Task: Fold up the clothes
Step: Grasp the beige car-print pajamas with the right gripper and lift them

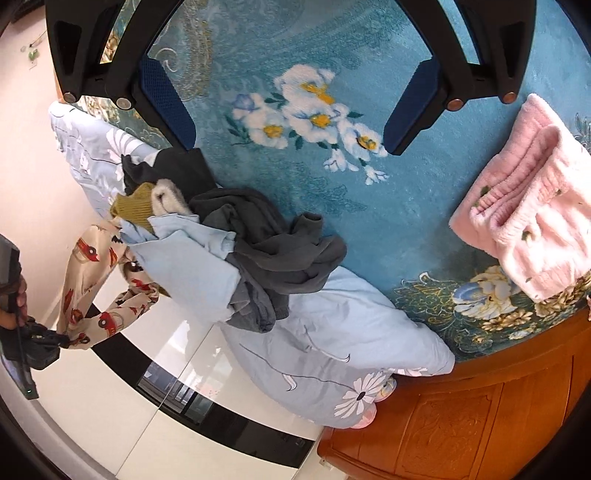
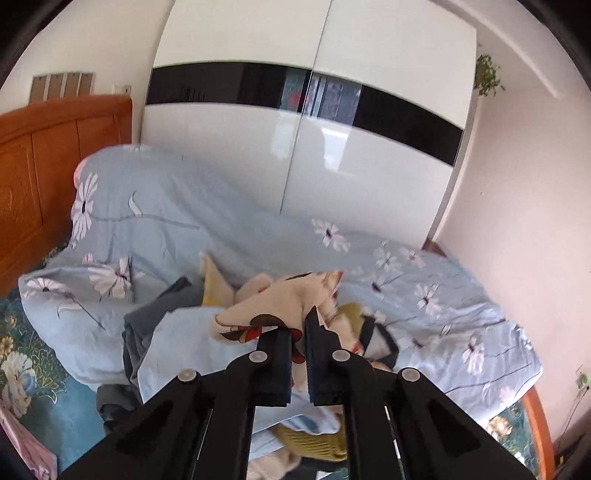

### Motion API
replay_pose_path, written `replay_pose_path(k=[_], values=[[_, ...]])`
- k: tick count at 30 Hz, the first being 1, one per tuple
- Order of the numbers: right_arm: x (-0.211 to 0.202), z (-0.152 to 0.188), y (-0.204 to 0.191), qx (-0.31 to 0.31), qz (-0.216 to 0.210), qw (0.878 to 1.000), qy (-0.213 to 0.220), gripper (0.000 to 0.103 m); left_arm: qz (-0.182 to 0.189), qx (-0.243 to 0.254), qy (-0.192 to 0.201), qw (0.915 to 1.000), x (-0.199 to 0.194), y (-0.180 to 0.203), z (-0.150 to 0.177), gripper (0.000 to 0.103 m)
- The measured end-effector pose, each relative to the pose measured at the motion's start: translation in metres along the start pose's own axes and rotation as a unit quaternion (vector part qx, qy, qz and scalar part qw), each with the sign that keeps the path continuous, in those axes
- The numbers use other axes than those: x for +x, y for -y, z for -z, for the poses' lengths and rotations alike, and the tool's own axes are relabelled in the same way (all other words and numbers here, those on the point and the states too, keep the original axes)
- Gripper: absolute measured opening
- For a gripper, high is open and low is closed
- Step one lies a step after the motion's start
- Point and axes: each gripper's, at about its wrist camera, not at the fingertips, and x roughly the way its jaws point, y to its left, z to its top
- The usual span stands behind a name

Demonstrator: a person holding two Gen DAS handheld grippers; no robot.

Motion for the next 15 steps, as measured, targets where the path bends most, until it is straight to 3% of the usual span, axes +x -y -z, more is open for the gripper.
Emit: replay_pose_path(k=[7,12,15], values=[[-0.144,-0.027,0.067,0.013,-0.033,0.993,0.112,0.004,0.026,0.022,0.030,0.9990,-0.066,0.041,0.012,0.103],[-0.247,-0.046,0.116,0.023,-0.056,0.980,0.191,0.004,0.040,0.020,0.032,0.9985,-0.096,0.060,0.025,0.103],[-0.292,-0.047,0.122,0.023,-0.089,0.971,0.222,0.004,0.044,0.011,0.030,0.9985,-0.109,0.066,0.033,0.103]])
